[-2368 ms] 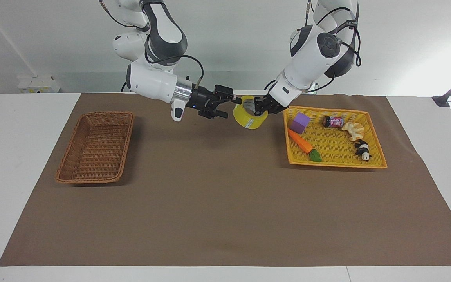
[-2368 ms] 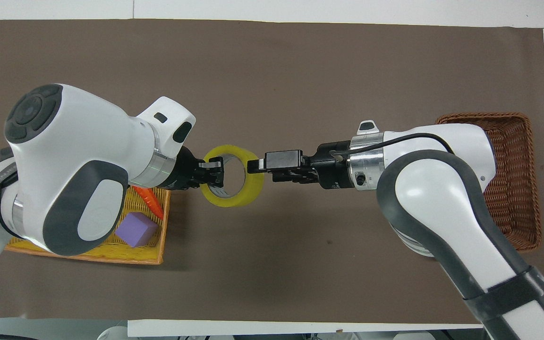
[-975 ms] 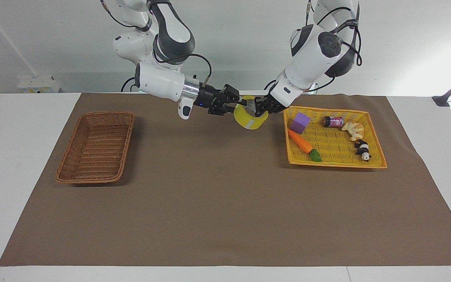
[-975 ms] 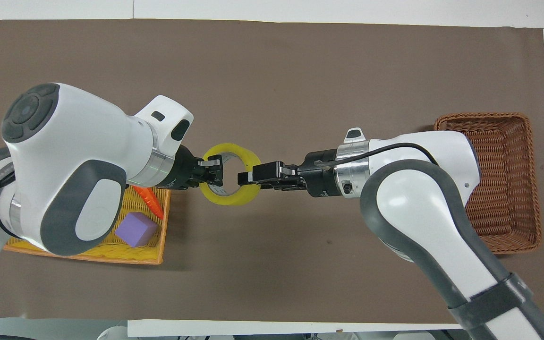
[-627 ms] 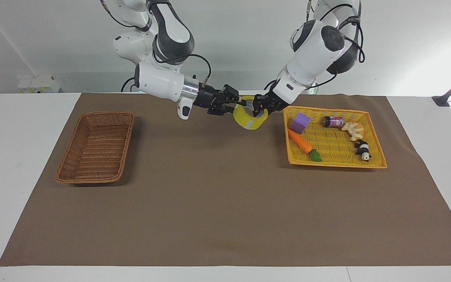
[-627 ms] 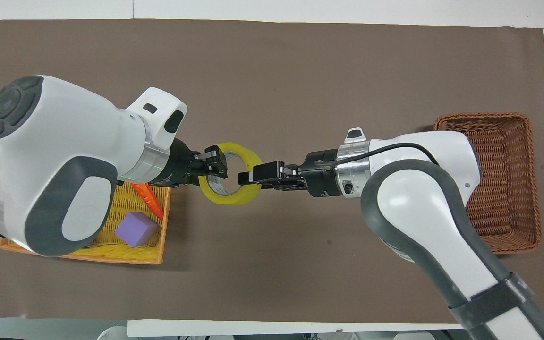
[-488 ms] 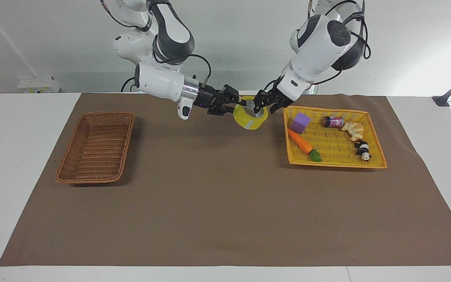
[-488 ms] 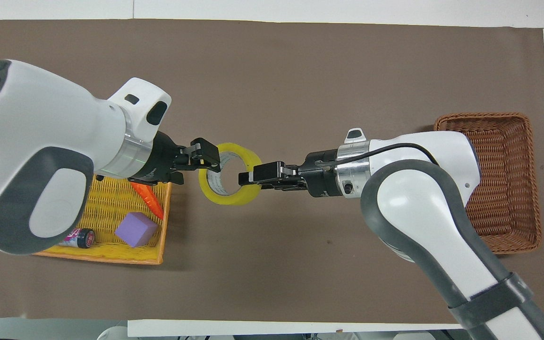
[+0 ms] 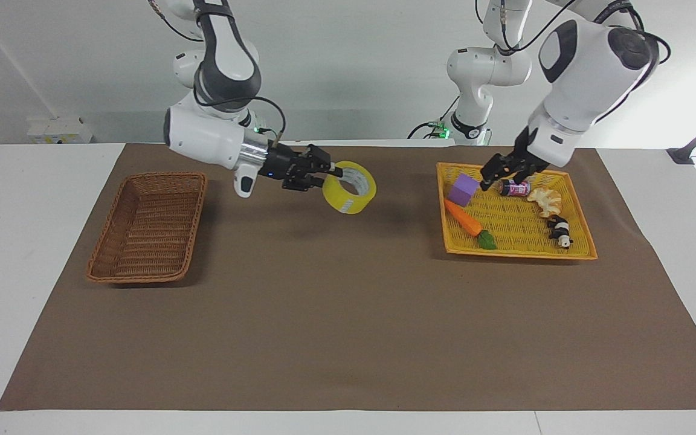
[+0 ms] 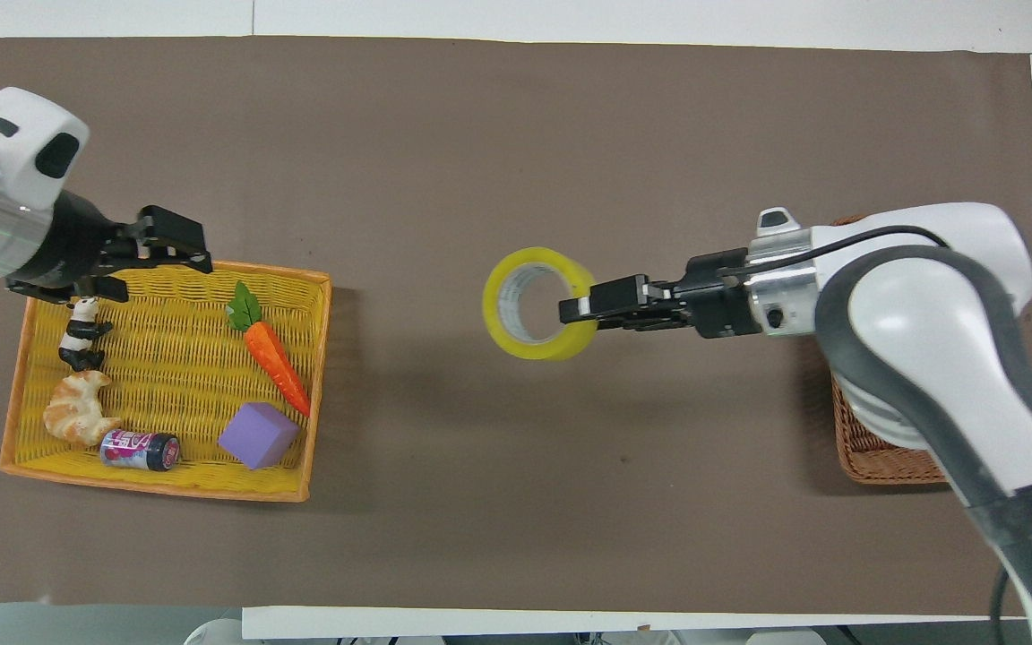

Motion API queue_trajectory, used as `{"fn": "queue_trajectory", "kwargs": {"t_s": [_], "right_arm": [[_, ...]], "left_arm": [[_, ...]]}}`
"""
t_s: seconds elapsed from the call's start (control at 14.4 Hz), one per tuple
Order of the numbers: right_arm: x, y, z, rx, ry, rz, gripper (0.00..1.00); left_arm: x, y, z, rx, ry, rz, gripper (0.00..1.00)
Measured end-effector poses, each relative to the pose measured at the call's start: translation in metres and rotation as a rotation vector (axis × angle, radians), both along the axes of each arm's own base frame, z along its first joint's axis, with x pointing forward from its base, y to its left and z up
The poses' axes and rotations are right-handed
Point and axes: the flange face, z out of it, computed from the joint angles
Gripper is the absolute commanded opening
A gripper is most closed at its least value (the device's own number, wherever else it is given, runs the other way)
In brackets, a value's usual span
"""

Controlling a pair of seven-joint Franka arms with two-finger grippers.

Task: Move tape to another basket
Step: 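Carry the tape roll with the right gripper into the wicker basket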

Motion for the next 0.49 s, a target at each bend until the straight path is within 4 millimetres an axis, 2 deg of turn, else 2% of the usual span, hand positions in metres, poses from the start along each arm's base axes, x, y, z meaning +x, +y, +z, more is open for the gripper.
{"fn": "queue_trajectory", "kwargs": {"t_s": [0.14,0.28,0.35,0.49], "right_arm": [[0.006,-0.077,-0.004,-0.035,-0.010,-0.007,0.00],[0.002,-0.151,-0.001,-0.071,-0.015,-0.009,0.00],[-0.002,-0.190,0.003,-0.094,-0.018,-0.006,0.00],[-0.010,-0.265,0.005,-0.120,-0.035,-0.009,0.00]], "left_arm": [[0.004,0.061,-0.010,0.006,0.006,-0.054,0.99],[0.002,0.109,-0.014,-0.001,0.004,-0.046,0.99],[0.000,0.127,-0.012,-0.002,-0.001,-0.028,0.99],[-0.003,0.148,-0.008,-0.001,-0.009,0.007,0.99]]}}
